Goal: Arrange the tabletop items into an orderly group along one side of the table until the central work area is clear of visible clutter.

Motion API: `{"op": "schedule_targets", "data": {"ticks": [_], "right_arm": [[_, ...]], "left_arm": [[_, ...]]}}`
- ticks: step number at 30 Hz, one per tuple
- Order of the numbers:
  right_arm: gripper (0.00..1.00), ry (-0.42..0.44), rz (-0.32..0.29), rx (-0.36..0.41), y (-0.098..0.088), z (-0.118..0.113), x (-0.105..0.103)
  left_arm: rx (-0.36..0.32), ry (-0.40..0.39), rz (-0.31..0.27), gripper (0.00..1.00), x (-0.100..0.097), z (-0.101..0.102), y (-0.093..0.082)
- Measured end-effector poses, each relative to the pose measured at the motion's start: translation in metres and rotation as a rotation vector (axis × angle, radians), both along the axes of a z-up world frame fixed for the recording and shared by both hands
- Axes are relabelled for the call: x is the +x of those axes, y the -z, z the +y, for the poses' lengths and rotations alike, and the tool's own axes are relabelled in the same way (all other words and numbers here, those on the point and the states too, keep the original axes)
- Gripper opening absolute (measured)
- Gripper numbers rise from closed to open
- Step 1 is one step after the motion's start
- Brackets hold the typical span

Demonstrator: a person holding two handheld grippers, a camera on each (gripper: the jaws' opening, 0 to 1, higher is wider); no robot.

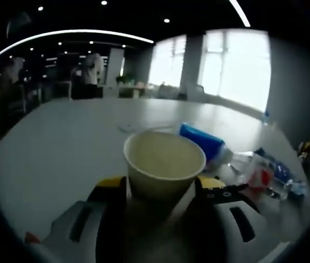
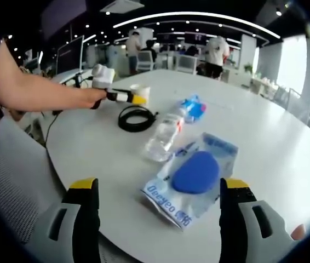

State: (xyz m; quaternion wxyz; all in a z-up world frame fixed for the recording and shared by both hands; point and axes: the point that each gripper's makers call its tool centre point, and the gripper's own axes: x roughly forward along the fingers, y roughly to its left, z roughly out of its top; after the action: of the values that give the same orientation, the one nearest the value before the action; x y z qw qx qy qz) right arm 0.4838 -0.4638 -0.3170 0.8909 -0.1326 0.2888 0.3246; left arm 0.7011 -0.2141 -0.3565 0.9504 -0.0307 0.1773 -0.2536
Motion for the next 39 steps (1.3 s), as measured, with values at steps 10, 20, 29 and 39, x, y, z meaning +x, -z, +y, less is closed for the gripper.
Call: {"op": "schedule_targets", "data": {"ticks": [10, 20, 29, 39], "right_arm": [[0.91, -0.001, -0.01, 0.006, -0.002, 0.001, 0.0], [0.91, -0.004, -0.019, 0.017, -0.005, 0.002, 0.0], [0.91, -0.008, -0.038, 0.031, -0.011, 0.003, 0.001], [0.91, -0.017, -0.05, 0.039, -0.014, 0.006, 0.0]], "left_arm": [[-0.003, -0.016, 0.01, 0.53, -0.009, 0.004, -0.002], [0.011, -0.028, 0.008, 0.53, -0.022, 0.013, -0.01], [0.024, -0.04, 0.006, 0.53, -0.037, 0.024, -0.019], [0.024, -0.031, 0.009, 0.53, -0.059, 0.018, -0.022]]}}
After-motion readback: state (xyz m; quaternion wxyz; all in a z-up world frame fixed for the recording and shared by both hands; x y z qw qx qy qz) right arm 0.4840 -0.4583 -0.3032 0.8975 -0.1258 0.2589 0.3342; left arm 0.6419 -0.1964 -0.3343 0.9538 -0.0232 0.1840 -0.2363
